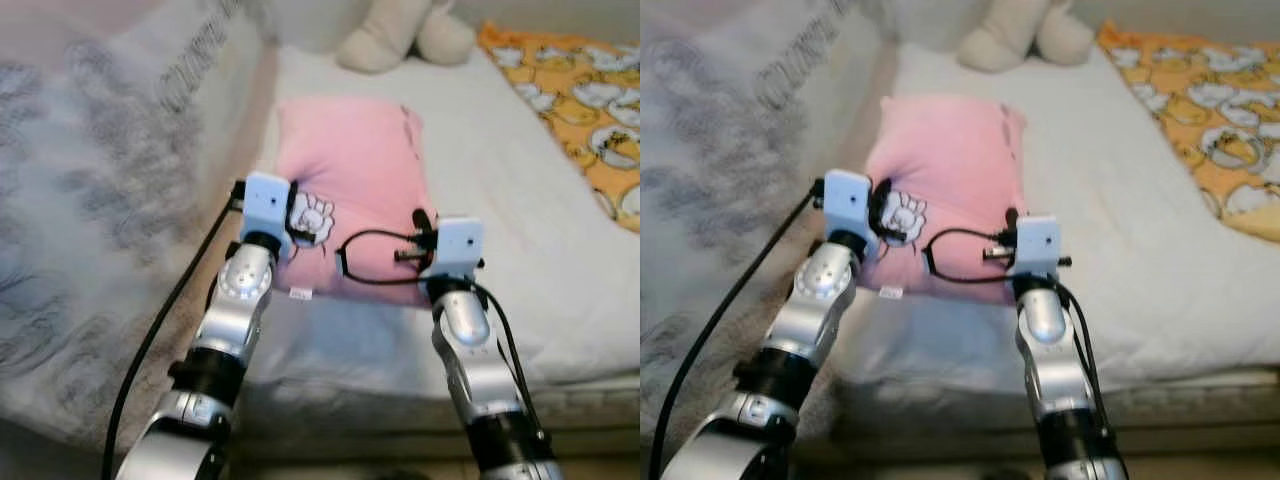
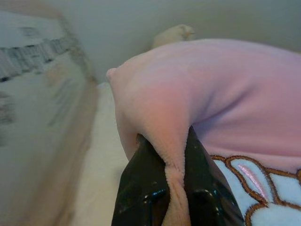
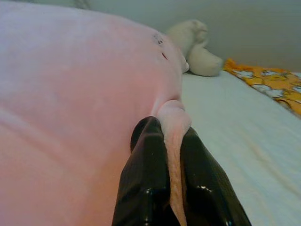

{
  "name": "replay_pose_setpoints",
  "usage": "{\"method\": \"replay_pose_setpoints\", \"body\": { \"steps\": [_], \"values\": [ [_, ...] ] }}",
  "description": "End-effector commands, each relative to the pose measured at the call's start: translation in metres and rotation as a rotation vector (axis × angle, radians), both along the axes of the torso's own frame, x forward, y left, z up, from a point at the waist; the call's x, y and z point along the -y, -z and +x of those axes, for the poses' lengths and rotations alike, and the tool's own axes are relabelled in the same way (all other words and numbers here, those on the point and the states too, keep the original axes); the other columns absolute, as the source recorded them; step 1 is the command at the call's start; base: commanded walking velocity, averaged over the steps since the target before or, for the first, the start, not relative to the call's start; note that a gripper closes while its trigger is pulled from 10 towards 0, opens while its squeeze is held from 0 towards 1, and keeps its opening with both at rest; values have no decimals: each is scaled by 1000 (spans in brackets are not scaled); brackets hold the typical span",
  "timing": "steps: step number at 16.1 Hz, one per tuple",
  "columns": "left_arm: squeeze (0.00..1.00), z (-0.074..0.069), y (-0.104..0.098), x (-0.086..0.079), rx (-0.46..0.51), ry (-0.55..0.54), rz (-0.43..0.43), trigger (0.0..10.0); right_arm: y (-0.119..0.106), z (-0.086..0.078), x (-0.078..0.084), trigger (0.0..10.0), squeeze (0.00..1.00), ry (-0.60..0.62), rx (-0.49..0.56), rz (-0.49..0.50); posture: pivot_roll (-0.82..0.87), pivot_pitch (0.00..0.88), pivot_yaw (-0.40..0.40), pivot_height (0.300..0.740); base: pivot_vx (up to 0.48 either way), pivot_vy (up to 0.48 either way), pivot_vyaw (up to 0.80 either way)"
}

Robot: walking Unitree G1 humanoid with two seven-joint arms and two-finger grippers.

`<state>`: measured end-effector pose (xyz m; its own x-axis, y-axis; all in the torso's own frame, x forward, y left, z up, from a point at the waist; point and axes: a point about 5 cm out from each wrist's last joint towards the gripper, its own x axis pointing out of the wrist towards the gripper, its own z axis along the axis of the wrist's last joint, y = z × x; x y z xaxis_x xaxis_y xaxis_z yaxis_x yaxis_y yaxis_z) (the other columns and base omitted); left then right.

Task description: Clean up the room

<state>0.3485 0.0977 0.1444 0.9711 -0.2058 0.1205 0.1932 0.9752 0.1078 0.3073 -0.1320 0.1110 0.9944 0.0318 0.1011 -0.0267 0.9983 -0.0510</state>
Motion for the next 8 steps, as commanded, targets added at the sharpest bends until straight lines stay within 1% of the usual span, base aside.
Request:
{"method": "replay_pose_setpoints", "body": {
  "steps": [1, 3, 5, 8],
  "values": [
    [0, 5, -12, -6, 44, -51, -20, 10000, 1, 1, 18, 10000, 0, 64, -8, 0, -36, 0, 38, 740, 480, 0, 0],
    [0, 6, -14, -4, 49, -45, -18, 10000, 1, 2, 18, 10000, 0, 60, -6, -1, -36, 0, 38, 740, 480, 0, 0],
    [0, 10, -14, -3, 42, -57, 17, 10000, 2, 6, 15, 10000, 0, 55, -10, 0, -37, 0, 42, 740, 0, 0, 0],
    [0, 16, -18, -6, 46, -64, 23, 10000, 1, 9, 14, 10000, 0, 49, -6, -1, -38, 0, 46, 740, 0, 0, 0]
  ]
}}
